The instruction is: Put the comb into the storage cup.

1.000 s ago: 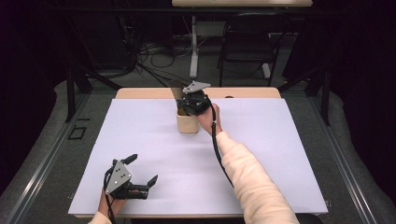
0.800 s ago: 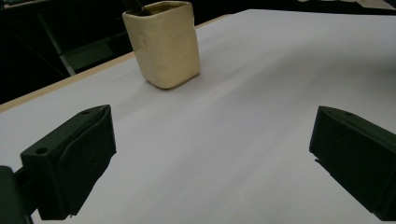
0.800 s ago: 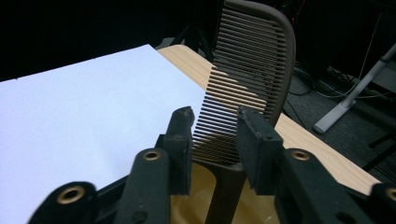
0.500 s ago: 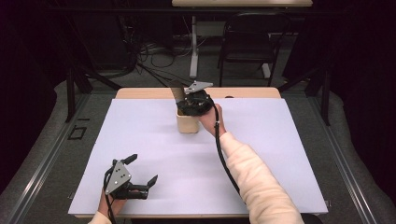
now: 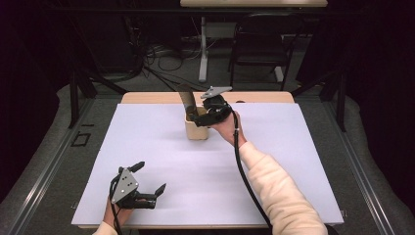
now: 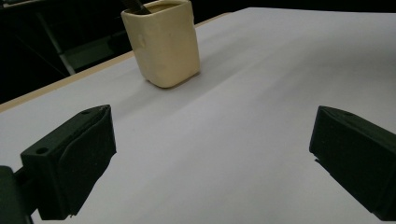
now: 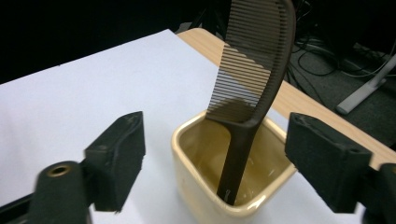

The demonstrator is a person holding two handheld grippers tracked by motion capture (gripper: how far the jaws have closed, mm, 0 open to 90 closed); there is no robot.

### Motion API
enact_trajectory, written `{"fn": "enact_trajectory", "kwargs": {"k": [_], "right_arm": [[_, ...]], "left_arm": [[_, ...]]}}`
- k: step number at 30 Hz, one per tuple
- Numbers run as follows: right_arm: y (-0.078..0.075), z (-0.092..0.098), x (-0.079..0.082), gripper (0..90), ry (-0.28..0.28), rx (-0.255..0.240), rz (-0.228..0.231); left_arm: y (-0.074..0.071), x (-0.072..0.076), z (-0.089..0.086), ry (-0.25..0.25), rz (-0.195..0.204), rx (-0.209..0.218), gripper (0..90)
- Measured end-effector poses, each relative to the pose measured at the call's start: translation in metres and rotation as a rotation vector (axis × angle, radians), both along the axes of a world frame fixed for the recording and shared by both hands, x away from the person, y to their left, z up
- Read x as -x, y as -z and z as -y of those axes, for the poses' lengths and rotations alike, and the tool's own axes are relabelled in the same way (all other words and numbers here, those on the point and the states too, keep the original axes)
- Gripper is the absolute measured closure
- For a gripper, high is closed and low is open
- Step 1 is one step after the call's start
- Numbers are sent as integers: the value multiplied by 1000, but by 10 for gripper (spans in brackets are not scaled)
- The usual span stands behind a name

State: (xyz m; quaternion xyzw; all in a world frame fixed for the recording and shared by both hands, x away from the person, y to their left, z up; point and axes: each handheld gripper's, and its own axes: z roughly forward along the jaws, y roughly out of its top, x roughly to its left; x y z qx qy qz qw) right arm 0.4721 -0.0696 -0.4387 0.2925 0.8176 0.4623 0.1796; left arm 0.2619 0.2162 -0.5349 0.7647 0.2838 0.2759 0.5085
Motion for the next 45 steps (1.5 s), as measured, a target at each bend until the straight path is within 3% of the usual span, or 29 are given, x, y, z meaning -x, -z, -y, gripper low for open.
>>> {"fn": "enact_trajectory", "kwargs": {"k": [11, 22, 45], "right_arm": [[6, 25, 10, 114, -29, -4, -47], [11, 48, 22, 45, -26, 19, -56], [19, 84, 70, 0, -55, 23, -23]], "left_arm": [[1, -1, 1, 2, -5, 3, 4], [1, -1, 2, 2, -4, 3, 5], [1, 0, 2, 0, 0, -4, 5]]}}
